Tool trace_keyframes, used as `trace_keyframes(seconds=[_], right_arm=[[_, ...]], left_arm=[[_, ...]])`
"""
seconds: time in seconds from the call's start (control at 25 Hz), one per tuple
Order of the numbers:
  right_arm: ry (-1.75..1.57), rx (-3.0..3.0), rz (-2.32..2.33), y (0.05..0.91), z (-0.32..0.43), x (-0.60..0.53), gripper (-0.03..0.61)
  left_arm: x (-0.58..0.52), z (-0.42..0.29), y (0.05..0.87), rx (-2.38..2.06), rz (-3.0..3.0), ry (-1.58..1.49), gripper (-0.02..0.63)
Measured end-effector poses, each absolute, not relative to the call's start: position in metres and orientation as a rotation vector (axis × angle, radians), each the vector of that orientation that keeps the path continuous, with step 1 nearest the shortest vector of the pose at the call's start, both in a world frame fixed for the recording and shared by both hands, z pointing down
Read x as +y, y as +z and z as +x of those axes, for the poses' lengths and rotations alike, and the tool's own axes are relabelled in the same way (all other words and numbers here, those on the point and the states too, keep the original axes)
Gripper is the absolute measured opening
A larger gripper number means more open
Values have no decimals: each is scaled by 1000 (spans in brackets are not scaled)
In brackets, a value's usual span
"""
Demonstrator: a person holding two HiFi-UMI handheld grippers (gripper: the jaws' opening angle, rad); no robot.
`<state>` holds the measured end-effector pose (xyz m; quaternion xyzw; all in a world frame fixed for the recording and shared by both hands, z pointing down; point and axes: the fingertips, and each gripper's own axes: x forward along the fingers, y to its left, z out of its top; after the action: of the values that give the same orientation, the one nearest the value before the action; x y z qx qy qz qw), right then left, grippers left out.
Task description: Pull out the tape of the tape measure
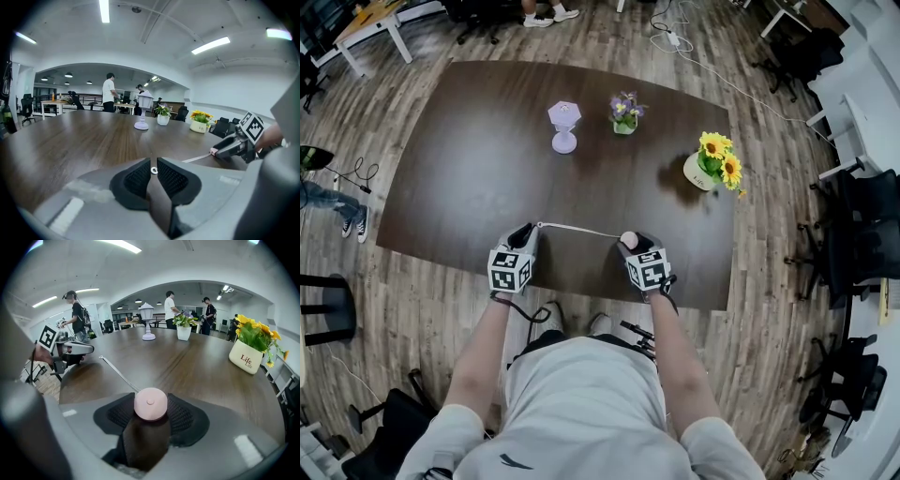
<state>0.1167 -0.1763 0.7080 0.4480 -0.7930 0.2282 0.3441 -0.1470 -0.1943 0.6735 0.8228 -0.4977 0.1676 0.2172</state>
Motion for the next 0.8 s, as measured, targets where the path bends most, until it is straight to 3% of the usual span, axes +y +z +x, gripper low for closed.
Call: trace_keyframes(seconds=[0.36,0.52,0.8], right_arm=[[617,-2060,1175,708,117,-174,222],[618,-2064,1176,705,116,-174,291],[595,-2120,1222,686,117,-182,293]], left_arm=[[-192,-155,672,-1412,2236,412,46],[-193,-157,669,-1419,2219,379,46],[-191,-164,664,-1443,2197,311,51]])
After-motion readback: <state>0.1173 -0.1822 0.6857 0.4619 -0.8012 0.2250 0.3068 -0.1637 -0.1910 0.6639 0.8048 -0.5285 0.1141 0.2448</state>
